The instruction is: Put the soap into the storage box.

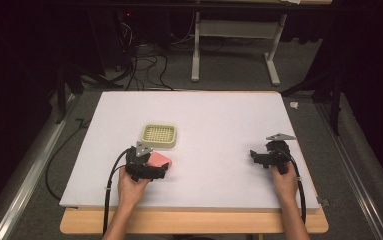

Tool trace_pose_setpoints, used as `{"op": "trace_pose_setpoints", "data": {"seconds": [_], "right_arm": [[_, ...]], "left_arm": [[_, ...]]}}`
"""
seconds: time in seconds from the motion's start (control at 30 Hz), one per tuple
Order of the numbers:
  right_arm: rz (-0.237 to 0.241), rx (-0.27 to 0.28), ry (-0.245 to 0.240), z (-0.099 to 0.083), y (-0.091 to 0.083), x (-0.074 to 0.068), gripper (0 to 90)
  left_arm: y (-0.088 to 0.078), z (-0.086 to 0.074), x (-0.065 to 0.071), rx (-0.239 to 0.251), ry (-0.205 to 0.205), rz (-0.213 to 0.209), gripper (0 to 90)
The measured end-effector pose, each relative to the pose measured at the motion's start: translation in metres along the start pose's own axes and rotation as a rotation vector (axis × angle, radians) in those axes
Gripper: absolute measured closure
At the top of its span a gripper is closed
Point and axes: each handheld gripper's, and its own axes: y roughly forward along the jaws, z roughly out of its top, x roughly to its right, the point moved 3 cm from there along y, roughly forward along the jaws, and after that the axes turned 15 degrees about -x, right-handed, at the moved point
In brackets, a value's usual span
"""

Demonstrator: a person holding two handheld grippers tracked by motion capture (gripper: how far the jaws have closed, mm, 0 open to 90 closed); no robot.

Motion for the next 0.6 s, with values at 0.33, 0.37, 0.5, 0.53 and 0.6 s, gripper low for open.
{"op": "trace_pose_setpoints", "data": {"seconds": [0.33, 0.37, 0.5, 0.53, 0.6], "right_arm": [[0.0, 0.0, 0.001, 0.0, 0.0, 0.0, 13.6], [0.0, 0.0, 0.001, 0.0, 0.0, 0.0, 13.6], [0.0, 0.0, 0.001, 0.0, 0.0, 0.0, 13.6], [0.0, 0.0, 0.0, 0.0, 0.0, 0.0, 13.7], [0.0, 0.0, 0.0, 0.0, 0.0, 0.0, 13.6]], "left_arm": [[0.01, 0.001, 0.0, -0.036, 0.003, 0.019, 4.2], [0.011, 0.001, 0.0, -0.041, 0.004, 0.02, 4.2], [0.014, 0.001, 0.001, -0.049, 0.006, 0.018, 4.2], [0.015, 0.001, 0.002, -0.051, 0.007, 0.018, 4.2], [0.016, 0.002, 0.002, -0.059, 0.006, 0.015, 4.2]]}}
